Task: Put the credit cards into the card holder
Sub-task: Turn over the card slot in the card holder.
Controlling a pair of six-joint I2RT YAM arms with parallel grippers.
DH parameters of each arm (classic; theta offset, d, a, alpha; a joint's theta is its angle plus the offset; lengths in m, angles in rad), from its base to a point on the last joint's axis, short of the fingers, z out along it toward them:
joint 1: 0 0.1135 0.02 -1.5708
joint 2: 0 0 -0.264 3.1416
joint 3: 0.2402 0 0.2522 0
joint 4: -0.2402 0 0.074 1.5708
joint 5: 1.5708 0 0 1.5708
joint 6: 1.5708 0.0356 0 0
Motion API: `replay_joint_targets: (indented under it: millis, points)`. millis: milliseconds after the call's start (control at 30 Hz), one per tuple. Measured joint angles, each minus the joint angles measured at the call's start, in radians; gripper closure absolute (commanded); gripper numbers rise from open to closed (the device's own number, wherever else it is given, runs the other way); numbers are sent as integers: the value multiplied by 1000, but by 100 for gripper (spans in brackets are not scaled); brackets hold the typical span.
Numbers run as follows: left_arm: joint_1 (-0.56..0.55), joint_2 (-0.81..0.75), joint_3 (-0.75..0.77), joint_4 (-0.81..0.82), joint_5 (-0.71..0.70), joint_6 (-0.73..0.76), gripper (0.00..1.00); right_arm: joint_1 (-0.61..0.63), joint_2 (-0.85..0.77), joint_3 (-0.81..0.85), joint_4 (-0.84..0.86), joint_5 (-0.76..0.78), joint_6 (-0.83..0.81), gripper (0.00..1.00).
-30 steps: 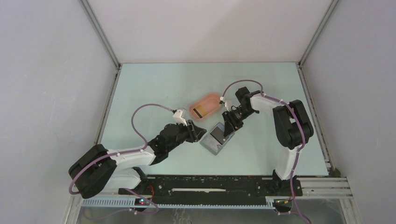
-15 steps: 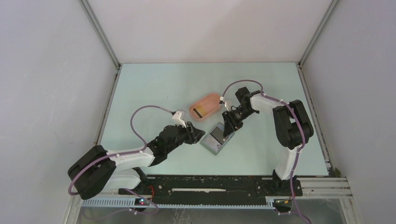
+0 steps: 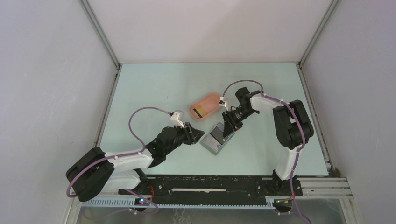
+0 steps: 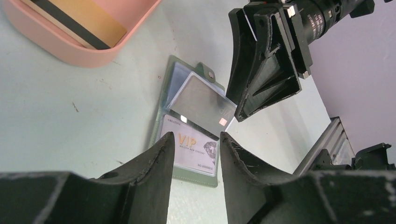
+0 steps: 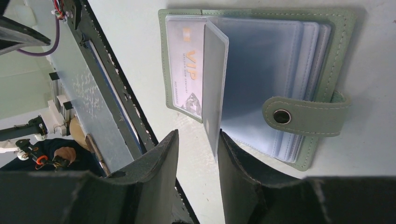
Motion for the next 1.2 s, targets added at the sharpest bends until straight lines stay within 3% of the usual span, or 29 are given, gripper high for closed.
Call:
replay_joint_targets:
  millis: [733,1200]
  points:
    - [-16,167,-16,175,40,-110,54,43,-11,0,-2,-23,0,55]
    - [-18,134,-76,198,24,-126,55,126,-38,0,15,-20,5,52]
